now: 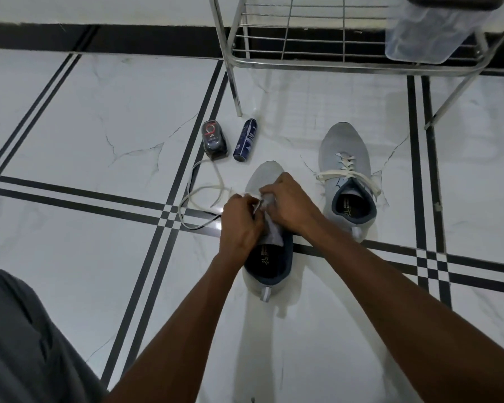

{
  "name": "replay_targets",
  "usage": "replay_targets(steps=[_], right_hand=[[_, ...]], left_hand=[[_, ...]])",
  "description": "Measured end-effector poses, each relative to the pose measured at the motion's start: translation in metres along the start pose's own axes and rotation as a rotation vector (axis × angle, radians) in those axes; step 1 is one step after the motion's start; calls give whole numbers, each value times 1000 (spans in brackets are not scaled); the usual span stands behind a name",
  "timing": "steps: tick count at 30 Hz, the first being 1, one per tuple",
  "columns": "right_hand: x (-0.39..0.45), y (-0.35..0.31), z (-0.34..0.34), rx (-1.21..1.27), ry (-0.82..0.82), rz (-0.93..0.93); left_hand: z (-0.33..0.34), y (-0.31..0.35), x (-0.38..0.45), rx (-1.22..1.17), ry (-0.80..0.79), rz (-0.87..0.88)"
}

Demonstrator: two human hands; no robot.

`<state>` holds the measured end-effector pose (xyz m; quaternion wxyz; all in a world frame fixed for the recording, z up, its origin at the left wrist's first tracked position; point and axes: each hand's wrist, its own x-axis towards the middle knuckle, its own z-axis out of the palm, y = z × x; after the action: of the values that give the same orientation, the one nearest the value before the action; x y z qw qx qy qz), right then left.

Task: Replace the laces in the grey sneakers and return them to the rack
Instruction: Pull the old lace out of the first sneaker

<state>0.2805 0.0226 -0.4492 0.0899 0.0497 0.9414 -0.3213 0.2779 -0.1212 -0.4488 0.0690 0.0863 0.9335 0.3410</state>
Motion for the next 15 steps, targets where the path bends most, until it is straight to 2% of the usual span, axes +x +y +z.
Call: replay_targets(steps=[3, 6, 7, 9, 10, 11, 12, 13, 15], right_hand=[[8, -7, 5, -99, -6, -51], [9, -4, -2, 64, 76, 21], [9, 1, -10, 188, 187, 107], [15, 21, -38, 427, 540, 357], [16, 32, -53, 462, 699, 436], [14, 37, -67, 436, 778, 461], [13, 37, -74, 417, 789, 427], [12, 32, -75, 420, 725, 367], [6, 13, -55, 373, 480, 219]], left_hand=[[0, 0, -7, -12, 29, 6], [2, -6, -8, -33, 39, -20], [3, -9, -8, -32, 39, -16], [4, -11, -8, -34, 30, -22], [4, -10, -8, -47, 28, -32], [4, -11, -9, -69, 26, -37], [4, -12, -9, -90, 23, -36], [4, -12, -9, -105, 23, -32], [3, -11, -8, -106, 17, -28]])
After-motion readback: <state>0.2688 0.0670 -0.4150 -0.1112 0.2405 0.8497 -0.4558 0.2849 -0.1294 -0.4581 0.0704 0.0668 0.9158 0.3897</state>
